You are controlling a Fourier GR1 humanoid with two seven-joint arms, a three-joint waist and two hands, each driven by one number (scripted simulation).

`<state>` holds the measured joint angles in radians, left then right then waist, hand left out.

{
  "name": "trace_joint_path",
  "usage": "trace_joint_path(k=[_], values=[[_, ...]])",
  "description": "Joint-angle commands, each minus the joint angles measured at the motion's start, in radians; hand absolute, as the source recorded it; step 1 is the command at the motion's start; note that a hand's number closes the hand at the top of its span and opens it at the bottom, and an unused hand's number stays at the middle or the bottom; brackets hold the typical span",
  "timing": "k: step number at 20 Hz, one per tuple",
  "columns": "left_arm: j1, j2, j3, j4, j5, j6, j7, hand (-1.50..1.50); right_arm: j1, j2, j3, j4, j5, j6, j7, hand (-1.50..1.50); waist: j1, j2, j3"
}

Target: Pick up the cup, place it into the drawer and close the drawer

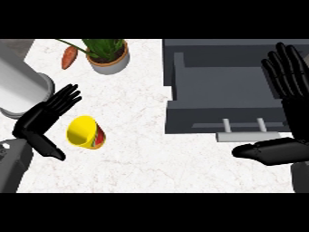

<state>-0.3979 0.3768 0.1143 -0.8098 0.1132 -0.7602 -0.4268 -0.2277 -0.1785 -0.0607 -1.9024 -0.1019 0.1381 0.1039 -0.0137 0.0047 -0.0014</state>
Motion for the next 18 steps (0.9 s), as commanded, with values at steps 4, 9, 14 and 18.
trace_joint_path(k=[4, 9, 14, 18], values=[[-0.049, -0.032, -0.06, 0.256, -0.171, 0.037, -0.311, -1.5, -0.022, -0.004, -0.012, 0.033, -0.006, 0.015, -0.017, -1.5, -0.016, 0.008, -0.002], [-0.107, -0.005, -0.079, 0.393, -0.222, 0.079, -0.408, -1.5, 0.02, -0.003, 0.004, 0.011, 0.012, 0.032, -0.052, -1.5, -0.02, 0.006, -0.002], [-0.127, 0.002, -0.084, 0.473, -0.227, 0.073, -0.473, -1.5, -0.047, -0.024, -0.046, 0.067, -0.029, 0.036, -0.03, -1.5, -0.024, 0.012, -0.003], [-0.144, -0.012, -0.08, 0.504, -0.223, 0.112, -0.514, -1.5, -0.051, -0.022, -0.045, 0.041, -0.036, 0.029, -0.002, -1.5, -0.042, 0.018, -0.005]])
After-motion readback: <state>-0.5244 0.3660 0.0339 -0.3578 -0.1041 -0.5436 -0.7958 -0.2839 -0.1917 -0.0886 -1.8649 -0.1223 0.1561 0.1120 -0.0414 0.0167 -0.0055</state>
